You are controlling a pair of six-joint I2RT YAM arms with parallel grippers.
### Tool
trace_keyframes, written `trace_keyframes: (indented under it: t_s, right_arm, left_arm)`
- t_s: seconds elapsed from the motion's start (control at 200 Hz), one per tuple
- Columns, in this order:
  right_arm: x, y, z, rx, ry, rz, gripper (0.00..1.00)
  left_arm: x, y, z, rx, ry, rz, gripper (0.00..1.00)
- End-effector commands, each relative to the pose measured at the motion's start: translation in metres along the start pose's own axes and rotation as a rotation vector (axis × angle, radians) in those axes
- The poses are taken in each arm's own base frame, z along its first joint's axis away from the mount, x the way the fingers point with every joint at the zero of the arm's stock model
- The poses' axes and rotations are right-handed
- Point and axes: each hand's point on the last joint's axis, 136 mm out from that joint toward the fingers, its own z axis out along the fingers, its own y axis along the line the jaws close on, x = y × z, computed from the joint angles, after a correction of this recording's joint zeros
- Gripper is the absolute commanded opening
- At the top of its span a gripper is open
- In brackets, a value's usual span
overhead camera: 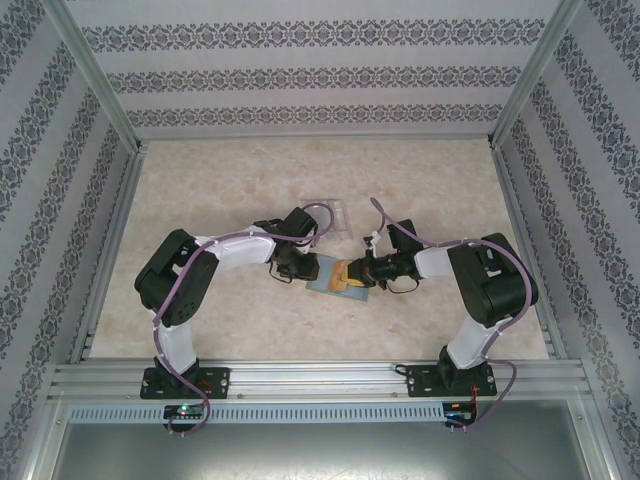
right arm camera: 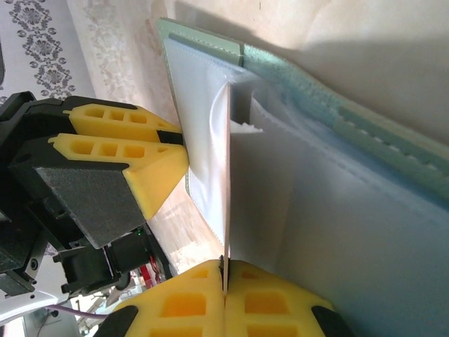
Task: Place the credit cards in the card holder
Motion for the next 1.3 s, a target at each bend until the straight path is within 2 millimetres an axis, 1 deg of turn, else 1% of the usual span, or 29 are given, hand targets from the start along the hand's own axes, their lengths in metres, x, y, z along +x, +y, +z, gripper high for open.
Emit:
trace_keyframes:
  t_s: [0.0,0.215,0.35,0.475,0.625,0.789,0.869,0.914,0.974,1.014,1.109,1.294]
  right_arm:
    - [-0.003,-0.001,0.006,0.004,-0.015,-0.005,0.00]
    - [-0.002,-0.001,0.007,0.010,-0.018,-0.002,0.00]
    - [0.000,-0.007,0.006,0.026,-0.011,0.000,0.00]
    - [0.006,-0.008,0.013,0.029,0.007,0.001,0.00]
    - [0.003,-0.005,0.016,0.037,-0.003,-0.004,0.08]
    - [0.000,-0.006,0.019,0.044,-0.004,0.017,0.10]
    - [-0.002,-0.006,0.015,0.057,-0.022,0.027,0.16]
    - [-0.002,-0.005,0.011,0.065,-0.035,0.032,0.22]
    - [-0.002,-0.002,0.006,0.075,-0.045,0.027,0.29]
    - [-0.001,0.000,0.003,0.085,-0.049,0.022,0.33]
    - [0.002,0.004,-0.002,0.103,-0.058,0.019,0.36]
    - [0.005,-0.001,-0.009,0.190,-0.084,0.001,0.37]
  left_arm:
    - [0.003,-0.002,0.005,0.009,0.036,-0.018,0.22]
    - [0.005,-0.001,0.006,0.006,0.046,-0.023,0.21]
    - [0.005,0.000,0.007,0.006,0.048,-0.031,0.21]
    - [0.004,-0.002,0.007,0.011,0.047,-0.033,0.21]
    - [0.004,-0.002,0.009,0.013,0.050,-0.037,0.21]
    - [0.003,-0.003,0.008,0.019,0.046,-0.040,0.21]
    - [0.003,-0.001,0.007,0.009,0.040,-0.043,0.25]
    - [0.001,-0.001,0.005,0.005,0.030,-0.045,0.28]
    - [0.000,0.001,0.002,0.007,0.018,-0.053,0.29]
    - [-0.002,0.001,0.001,0.010,0.010,-0.058,0.30]
    - [-0.003,0.001,0.000,0.019,0.012,-0.061,0.31]
    - [-0.004,-0.002,0.001,0.032,0.017,-0.063,0.31]
